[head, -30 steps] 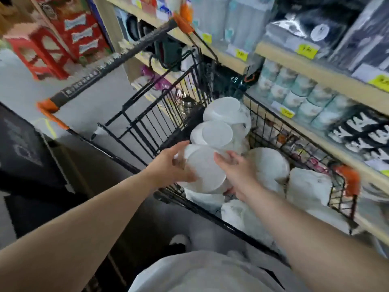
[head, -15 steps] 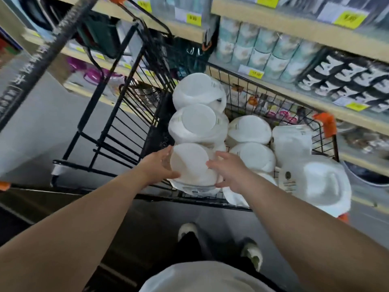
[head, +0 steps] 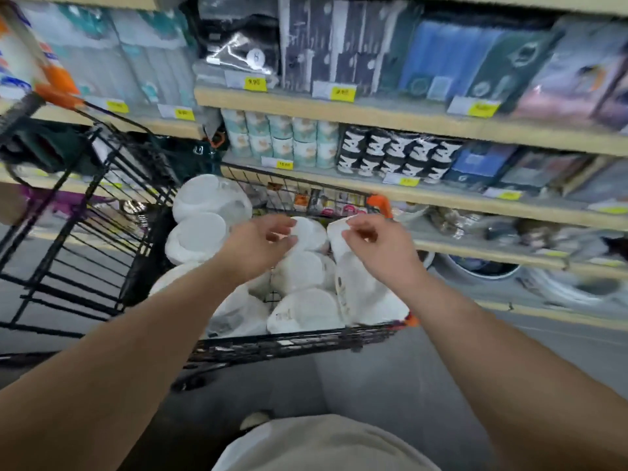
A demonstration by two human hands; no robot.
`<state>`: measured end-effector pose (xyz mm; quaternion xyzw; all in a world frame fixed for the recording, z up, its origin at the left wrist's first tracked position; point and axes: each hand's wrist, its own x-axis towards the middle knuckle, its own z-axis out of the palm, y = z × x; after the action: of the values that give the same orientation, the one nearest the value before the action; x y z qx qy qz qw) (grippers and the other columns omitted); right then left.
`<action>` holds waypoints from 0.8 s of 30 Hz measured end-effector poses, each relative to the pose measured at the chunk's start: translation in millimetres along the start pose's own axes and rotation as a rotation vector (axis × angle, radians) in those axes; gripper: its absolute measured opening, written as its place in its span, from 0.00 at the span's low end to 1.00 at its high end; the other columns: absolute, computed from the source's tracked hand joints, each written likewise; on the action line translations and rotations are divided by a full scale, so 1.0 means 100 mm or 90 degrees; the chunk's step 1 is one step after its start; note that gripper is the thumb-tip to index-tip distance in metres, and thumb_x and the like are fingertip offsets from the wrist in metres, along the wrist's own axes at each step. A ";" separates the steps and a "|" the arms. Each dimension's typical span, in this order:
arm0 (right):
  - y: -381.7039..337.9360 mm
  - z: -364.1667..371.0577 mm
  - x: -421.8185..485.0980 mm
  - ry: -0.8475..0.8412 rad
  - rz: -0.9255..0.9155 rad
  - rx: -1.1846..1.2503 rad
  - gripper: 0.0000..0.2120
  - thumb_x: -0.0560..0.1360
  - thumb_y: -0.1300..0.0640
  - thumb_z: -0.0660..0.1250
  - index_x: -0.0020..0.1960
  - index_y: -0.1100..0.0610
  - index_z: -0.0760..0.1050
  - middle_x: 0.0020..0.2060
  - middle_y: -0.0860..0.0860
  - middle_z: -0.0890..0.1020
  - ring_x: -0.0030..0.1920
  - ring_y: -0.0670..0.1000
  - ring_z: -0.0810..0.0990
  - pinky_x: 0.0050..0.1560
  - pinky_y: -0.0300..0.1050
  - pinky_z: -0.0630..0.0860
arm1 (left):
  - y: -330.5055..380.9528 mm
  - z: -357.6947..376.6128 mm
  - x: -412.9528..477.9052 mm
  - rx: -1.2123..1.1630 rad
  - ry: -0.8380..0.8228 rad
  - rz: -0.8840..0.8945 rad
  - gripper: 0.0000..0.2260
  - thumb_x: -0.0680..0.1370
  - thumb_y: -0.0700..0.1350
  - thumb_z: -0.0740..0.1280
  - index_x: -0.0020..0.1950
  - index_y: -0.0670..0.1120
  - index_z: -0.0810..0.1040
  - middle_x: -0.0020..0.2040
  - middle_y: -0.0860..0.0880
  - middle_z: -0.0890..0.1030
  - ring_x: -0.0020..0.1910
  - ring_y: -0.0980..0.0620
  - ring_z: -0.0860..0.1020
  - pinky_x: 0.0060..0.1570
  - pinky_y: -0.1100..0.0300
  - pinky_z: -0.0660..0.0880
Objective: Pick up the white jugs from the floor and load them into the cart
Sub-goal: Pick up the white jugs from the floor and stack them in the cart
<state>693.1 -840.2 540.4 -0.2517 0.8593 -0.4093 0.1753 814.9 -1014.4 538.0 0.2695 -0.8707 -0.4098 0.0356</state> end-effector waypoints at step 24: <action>3.32 -4.49 -1.56 0.542 0.379 0.071 0.11 0.76 0.51 0.69 0.56 0.52 0.79 0.46 0.47 0.82 0.40 0.42 0.78 0.35 0.32 0.71 | 4.54 4.64 0.95 -0.064 -0.446 0.442 0.10 0.75 0.45 0.73 0.55 0.53 0.79 0.48 0.56 0.81 0.48 0.54 0.80 0.49 0.67 0.74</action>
<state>496.1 -295.6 563.5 0.2017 0.8659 -0.4527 -0.0675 402.4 -504.0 548.4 -0.1923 -0.8478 -0.4813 -0.1123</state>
